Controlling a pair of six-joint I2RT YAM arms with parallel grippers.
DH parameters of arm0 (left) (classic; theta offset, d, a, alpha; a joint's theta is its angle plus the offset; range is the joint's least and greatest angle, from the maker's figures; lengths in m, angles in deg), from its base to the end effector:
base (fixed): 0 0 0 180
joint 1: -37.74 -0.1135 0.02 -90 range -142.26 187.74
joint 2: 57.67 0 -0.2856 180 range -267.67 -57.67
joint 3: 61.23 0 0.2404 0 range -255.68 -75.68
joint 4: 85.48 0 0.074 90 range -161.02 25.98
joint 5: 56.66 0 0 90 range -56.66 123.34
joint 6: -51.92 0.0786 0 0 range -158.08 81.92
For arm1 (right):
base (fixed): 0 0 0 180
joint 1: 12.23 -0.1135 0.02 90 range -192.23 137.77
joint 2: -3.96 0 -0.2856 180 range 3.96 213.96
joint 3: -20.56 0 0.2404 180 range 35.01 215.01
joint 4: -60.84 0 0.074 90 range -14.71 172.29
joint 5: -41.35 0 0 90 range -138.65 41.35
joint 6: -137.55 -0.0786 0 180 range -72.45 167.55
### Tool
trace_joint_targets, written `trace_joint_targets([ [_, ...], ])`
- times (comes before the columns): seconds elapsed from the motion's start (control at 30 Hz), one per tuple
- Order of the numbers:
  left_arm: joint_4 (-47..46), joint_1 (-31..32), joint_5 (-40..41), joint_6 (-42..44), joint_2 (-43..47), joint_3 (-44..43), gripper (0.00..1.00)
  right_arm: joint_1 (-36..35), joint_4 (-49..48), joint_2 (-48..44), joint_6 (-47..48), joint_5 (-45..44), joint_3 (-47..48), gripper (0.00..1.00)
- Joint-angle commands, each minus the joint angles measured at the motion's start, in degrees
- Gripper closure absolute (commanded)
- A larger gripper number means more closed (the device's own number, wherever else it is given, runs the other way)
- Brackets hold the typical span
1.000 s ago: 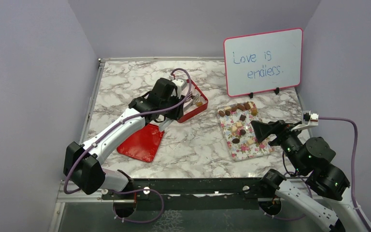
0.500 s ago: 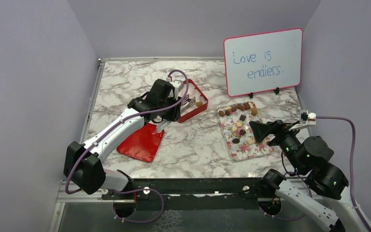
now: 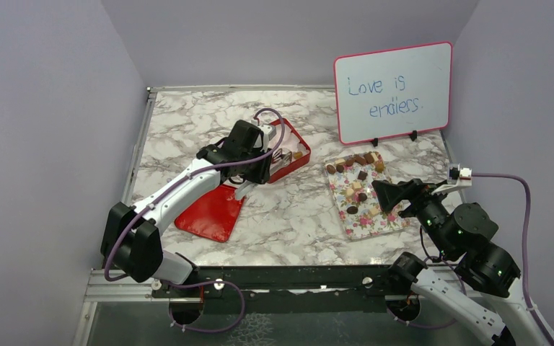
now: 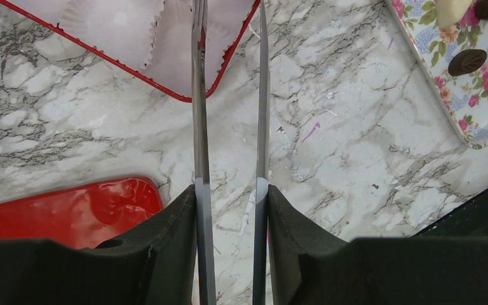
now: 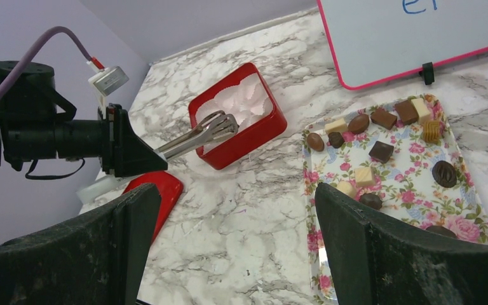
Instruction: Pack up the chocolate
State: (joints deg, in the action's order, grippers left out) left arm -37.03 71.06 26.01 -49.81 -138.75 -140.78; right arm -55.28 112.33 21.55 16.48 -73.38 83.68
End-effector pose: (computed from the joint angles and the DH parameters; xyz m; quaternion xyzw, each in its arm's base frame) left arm 0.2567 -0.1807 0.2729 0.1971 0.9170 -0.1863 0.2924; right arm 0.0669 0.0175 0.3563 0.0668 0.7367 0.2671 0.6177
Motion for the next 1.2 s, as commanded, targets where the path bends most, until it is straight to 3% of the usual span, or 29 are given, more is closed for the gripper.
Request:
trace_joint_targets([
  [0.0, -0.97, -0.27, -2.26, 0.71, -0.39, 0.24, 0.63, 0.24, -1.27, 0.06, -0.39, 0.53, -0.83, 0.03],
  [1.17, -1.04, -0.27, -1.48, 1.00, -0.95, -0.20, 0.55, 0.24, -1.27, -0.27, -0.48, 0.47, -0.77, 0.03],
])
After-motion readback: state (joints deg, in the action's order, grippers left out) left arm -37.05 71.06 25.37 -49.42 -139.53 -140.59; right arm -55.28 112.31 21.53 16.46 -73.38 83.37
